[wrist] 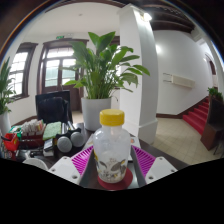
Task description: Pour water
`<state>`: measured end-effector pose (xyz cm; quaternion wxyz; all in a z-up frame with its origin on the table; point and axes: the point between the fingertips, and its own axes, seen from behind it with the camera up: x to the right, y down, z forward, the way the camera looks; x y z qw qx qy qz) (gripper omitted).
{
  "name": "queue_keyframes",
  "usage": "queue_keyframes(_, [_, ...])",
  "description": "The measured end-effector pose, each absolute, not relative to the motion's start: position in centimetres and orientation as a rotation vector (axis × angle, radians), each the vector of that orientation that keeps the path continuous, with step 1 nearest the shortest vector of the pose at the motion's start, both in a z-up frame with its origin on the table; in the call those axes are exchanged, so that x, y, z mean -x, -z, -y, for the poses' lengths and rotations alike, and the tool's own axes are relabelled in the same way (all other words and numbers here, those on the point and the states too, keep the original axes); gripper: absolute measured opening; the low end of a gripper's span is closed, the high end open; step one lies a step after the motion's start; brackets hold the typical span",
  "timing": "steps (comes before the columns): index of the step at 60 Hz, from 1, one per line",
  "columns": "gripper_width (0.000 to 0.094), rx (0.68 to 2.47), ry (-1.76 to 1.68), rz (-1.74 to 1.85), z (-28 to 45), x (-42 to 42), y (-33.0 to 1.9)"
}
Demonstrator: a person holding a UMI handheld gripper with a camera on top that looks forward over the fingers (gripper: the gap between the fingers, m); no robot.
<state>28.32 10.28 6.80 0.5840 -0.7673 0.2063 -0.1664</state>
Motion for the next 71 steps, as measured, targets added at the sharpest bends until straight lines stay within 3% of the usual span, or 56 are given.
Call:
queue_keyframes(3, [0.0726,1.816,0.379,-0.471,-9.6,-27.7,-6.5])
queue_keyframes(19, [0.0728,1.856,0.266,-0.469,-0.8,-20.7,-7.7])
queue_keyframes(38, [0.0728,1.852,0.228,-0.369,9.6,-11.7,-15.7])
queue_keyframes(54, [0.0726,1.804,0.144,-0.255,11.8,-4.3,-20.1])
queue_keyframes(71, [0.0727,1.809,0.129,-0.186,12.7,-1.0,-21.1])
